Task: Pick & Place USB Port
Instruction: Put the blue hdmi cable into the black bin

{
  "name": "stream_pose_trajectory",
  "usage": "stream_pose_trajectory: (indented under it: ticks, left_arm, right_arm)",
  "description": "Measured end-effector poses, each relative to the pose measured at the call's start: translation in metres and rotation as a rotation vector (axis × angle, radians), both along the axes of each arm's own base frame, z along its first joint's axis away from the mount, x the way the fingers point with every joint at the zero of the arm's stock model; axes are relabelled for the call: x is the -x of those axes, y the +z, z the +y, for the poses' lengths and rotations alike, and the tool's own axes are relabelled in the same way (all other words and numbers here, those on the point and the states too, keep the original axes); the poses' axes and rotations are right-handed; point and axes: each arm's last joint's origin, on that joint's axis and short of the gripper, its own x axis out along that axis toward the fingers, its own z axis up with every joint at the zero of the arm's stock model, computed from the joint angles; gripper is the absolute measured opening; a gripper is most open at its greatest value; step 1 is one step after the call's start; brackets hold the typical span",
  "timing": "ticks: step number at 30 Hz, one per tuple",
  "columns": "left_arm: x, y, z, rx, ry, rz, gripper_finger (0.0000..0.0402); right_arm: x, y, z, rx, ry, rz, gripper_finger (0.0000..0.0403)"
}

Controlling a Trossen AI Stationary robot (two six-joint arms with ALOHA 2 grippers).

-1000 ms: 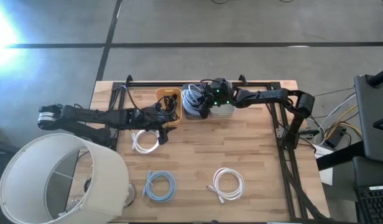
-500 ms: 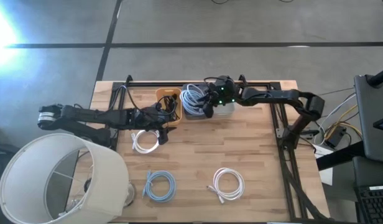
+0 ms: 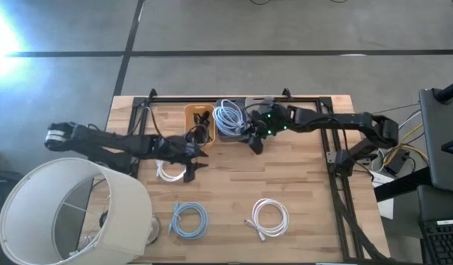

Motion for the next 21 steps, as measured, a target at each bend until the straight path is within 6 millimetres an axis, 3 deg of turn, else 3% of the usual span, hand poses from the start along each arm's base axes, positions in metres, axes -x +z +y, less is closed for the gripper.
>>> stream_pose_trajectory:
  ticks: [9, 21]
  left_arm:
    - [0.0, -0.007, -0.041, 0.048, -0.135, 0.035, 0.0177]
    - [-0.007, -0.062, -0.085, 0.111, -0.179, 0.313, 0.0177]
  right_arm:
    - [-0.004, -0.005, 0.031, -0.006, 0.096, 0.025, 0.018]
    - [-0.006, -0.005, 0.045, -0.006, 0.142, 0.027, 0.0176]
